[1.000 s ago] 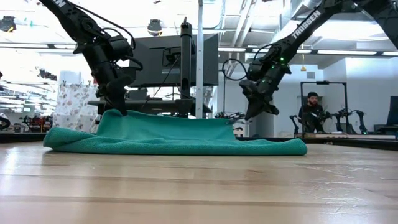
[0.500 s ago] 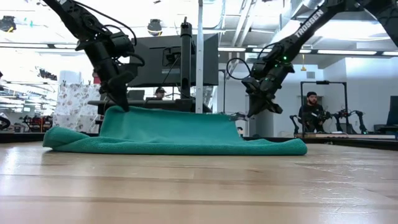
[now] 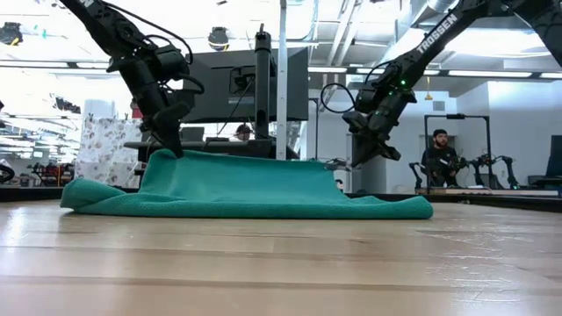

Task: Roll towel
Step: Fold the blue towel

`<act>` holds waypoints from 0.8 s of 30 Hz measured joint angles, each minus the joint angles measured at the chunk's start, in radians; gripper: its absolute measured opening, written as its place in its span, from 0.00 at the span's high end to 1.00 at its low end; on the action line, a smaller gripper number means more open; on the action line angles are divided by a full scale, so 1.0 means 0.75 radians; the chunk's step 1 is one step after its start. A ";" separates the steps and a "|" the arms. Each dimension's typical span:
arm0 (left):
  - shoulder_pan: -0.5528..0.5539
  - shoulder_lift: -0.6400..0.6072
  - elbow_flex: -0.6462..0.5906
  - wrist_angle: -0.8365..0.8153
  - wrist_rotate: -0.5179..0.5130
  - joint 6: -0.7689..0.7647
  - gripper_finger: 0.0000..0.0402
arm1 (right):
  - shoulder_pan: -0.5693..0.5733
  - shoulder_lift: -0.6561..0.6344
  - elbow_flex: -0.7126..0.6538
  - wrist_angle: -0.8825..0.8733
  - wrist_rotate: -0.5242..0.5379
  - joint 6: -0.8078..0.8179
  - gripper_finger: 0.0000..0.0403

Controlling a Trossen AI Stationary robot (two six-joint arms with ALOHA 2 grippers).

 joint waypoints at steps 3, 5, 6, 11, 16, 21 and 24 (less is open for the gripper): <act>0.001 0.000 0.000 0.011 -0.008 -0.001 0.86 | -0.015 0.001 0.000 0.010 0.003 0.000 0.85; 0.001 0.000 0.000 0.020 -0.008 0.001 0.80 | -0.032 0.001 0.000 0.011 0.003 -0.001 0.78; 0.001 0.000 0.001 0.021 -0.007 0.003 0.77 | -0.042 0.001 0.000 0.010 0.004 -0.001 0.75; 0.001 0.000 0.055 -0.048 -0.007 -0.004 0.65 | -0.083 0.000 0.000 -0.028 -0.038 -0.003 0.61; -0.014 -0.001 0.136 -0.259 0.102 -0.024 0.63 | -0.030 -0.031 0.000 -0.137 -0.282 -0.131 0.55; -0.082 -0.003 0.133 -0.425 0.335 -0.164 0.63 | 0.152 -0.062 -0.026 -0.368 -0.355 -0.371 0.54; -0.190 -0.005 0.108 -0.548 0.370 -0.220 0.63 | 0.302 -0.095 -0.135 -0.370 -0.385 -0.410 0.54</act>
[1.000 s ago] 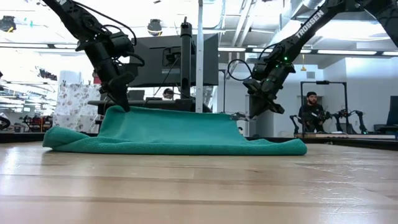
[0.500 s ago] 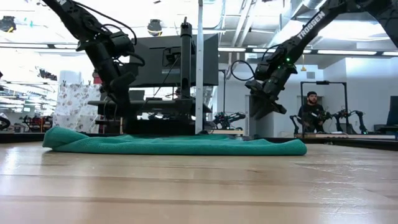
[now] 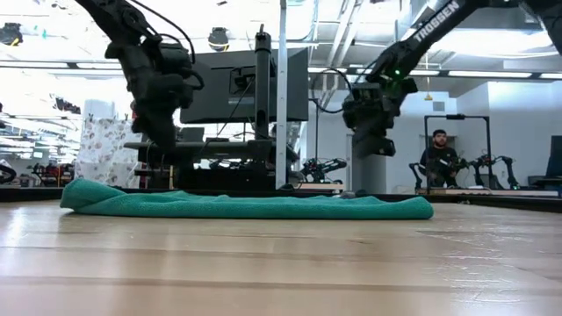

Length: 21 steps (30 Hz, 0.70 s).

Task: Roll towel
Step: Fold the blue towel

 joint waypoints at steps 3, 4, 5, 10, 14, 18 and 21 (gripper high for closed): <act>-0.163 -0.027 -0.022 -0.077 0.003 -0.057 0.63 | 0.168 -0.055 -0.162 0.082 -0.033 0.000 0.54; -0.222 -0.040 -0.022 -0.083 0.002 -0.088 0.63 | 0.222 -0.079 -0.216 0.127 -0.033 0.003 0.54; -0.284 -0.056 -0.022 -0.080 0.000 -0.123 0.63 | 0.277 -0.104 -0.271 0.175 -0.033 0.019 0.54; -0.619 -0.116 -0.022 -0.048 -0.050 -0.352 0.63 | 0.500 -0.246 -0.489 0.515 0.065 0.168 0.58; -0.896 -0.098 -0.022 -0.016 -0.119 -0.527 0.63 | 0.657 -0.345 -0.558 0.682 0.331 0.167 0.61; -1.116 -0.044 -0.022 0.025 -0.243 -0.651 0.63 | 0.787 -0.368 -0.594 0.816 0.479 0.190 0.63; -1.214 0.004 -0.022 0.042 -0.293 -0.684 0.63 | 0.866 -0.322 -0.605 0.885 0.501 0.264 0.63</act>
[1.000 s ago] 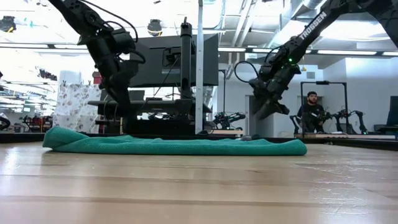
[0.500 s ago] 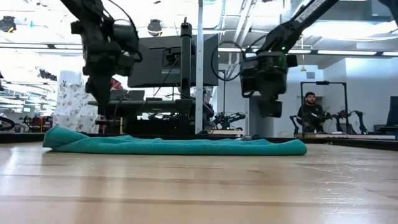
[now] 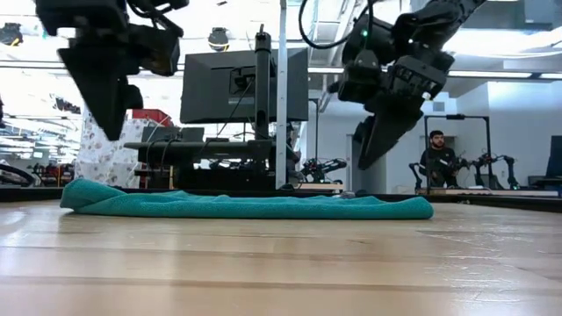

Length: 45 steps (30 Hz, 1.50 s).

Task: Roll towel
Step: Fold the blue towel

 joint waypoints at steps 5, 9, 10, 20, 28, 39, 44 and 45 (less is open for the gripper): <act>-0.057 0.099 0.000 0.080 -0.049 0.034 0.63 | 0.086 0.115 -0.002 0.011 0.038 0.156 0.63; -0.060 0.211 0.000 0.133 -0.073 0.131 0.63 | 0.116 0.163 -0.003 0.004 0.123 0.308 0.63; -0.060 0.242 0.000 0.137 -0.076 0.163 0.63 | 0.124 0.170 -0.002 0.002 0.156 0.323 0.63; -0.083 0.399 0.000 -0.001 -0.159 0.191 0.63 | 0.231 0.165 -0.087 -0.037 0.295 0.413 0.63; -0.112 0.220 -0.002 -0.138 -0.204 0.109 0.63 | 0.363 0.158 -0.110 -0.032 0.357 0.435 0.63; -0.147 0.078 -0.002 -0.074 -0.184 0.021 0.63 | 0.353 -0.158 -0.057 -0.111 0.380 0.524 0.63; -0.174 0.065 -0.002 0.141 -0.182 0.024 0.63 | 0.390 -0.267 -0.063 -0.073 0.383 0.686 0.63; -0.173 0.066 -0.002 0.196 -0.182 0.034 0.63 | 0.392 -0.281 -0.059 -0.065 0.390 0.687 0.63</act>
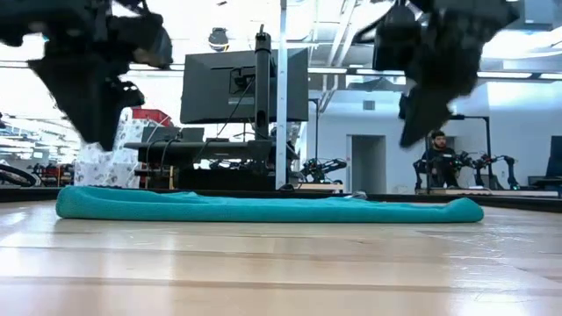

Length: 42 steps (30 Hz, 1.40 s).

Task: Roll towel
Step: Fold the blue towel

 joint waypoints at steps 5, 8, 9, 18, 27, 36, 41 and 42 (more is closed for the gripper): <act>0.029 0.028 0.002 0.024 -0.128 0.031 0.63 | -0.054 0.022 -0.005 -0.103 0.132 -0.021 0.63; 0.122 0.029 0.002 -0.019 -0.206 0.017 0.63 | -0.115 0.046 0.001 -0.082 0.159 0.013 0.63; 0.166 0.027 0.002 -0.047 -0.205 0.016 0.63 | -0.137 0.059 0.001 -0.077 0.159 0.015 0.63; 0.360 0.026 -0.153 0.120 -0.101 0.137 0.63 | -0.184 0.275 -0.013 0.034 0.159 -0.176 0.63; 0.360 0.027 -0.353 0.317 -0.006 0.118 0.63 | -0.145 0.445 -0.007 0.137 0.167 -0.258 0.63; 0.361 0.020 -0.432 0.225 -0.011 0.087 0.63 | -0.139 0.454 -0.006 0.067 0.159 -0.346 0.63; 0.361 -0.011 -0.435 0.155 -0.011 0.087 0.63 | -0.138 0.454 -0.005 0.024 0.154 -0.350 0.63; 0.361 -0.027 -0.437 0.147 -0.013 0.087 0.63 | -0.138 0.454 -0.005 0.023 0.154 -0.350 0.63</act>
